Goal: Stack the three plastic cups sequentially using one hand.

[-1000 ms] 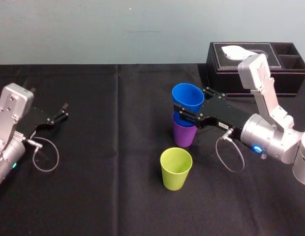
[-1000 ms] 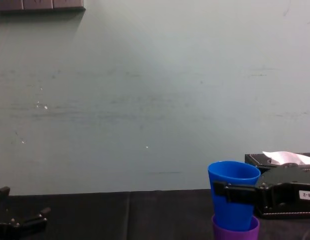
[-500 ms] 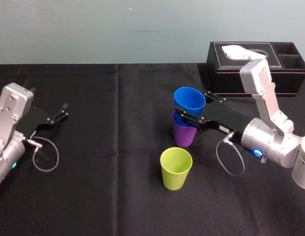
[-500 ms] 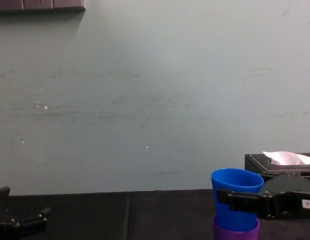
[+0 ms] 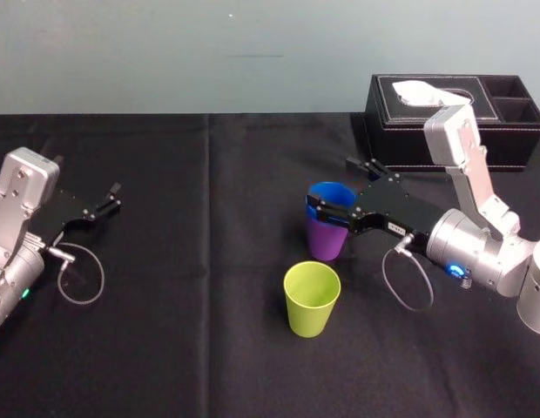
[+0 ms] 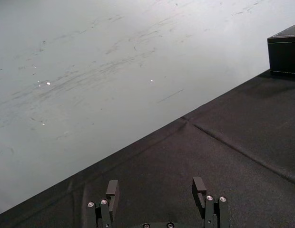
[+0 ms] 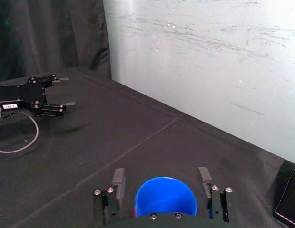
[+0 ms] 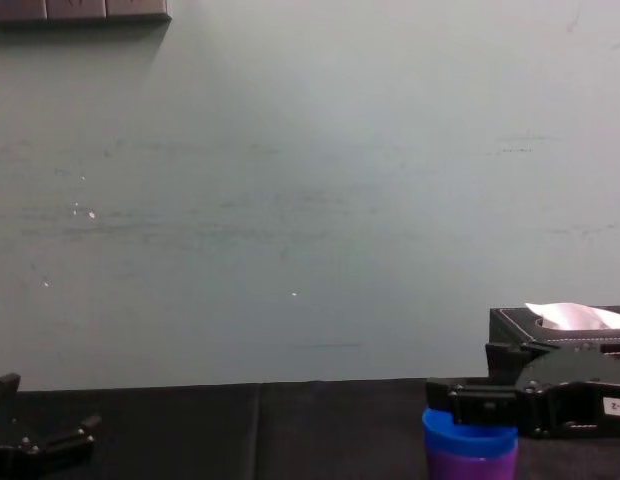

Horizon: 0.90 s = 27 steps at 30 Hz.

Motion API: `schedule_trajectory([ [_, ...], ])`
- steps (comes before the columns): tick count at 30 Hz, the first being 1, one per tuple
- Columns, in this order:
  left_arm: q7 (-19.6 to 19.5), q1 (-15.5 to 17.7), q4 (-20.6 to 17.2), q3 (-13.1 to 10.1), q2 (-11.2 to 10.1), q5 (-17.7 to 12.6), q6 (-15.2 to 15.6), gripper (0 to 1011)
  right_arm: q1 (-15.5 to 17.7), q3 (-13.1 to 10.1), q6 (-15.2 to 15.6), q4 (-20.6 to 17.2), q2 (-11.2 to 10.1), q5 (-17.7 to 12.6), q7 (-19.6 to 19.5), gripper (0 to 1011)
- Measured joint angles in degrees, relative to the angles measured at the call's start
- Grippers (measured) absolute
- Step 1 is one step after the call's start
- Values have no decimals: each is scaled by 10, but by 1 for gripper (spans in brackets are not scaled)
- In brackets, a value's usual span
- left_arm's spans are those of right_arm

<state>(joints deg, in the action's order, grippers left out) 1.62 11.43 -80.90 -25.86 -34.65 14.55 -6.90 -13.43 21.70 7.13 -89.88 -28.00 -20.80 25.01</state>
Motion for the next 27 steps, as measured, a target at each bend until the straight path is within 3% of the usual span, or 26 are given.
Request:
schedule_trajectory([
  [4,0,0,0,0,0,0,0,1011,0,0,0,0,0,0,0,1004],
  [17,0,0,0,0,0,0,0,1011,1,-1,1,-3,-1,0,0,1004],
  [20,0,0,0,0,0,0,0,1011,13,-6,-4,-20,-7,-2,0,1004],
  [27,0,0,0,0,0,0,0,1011,81,-33,-25,-92,-45,-18,3,1004],
])
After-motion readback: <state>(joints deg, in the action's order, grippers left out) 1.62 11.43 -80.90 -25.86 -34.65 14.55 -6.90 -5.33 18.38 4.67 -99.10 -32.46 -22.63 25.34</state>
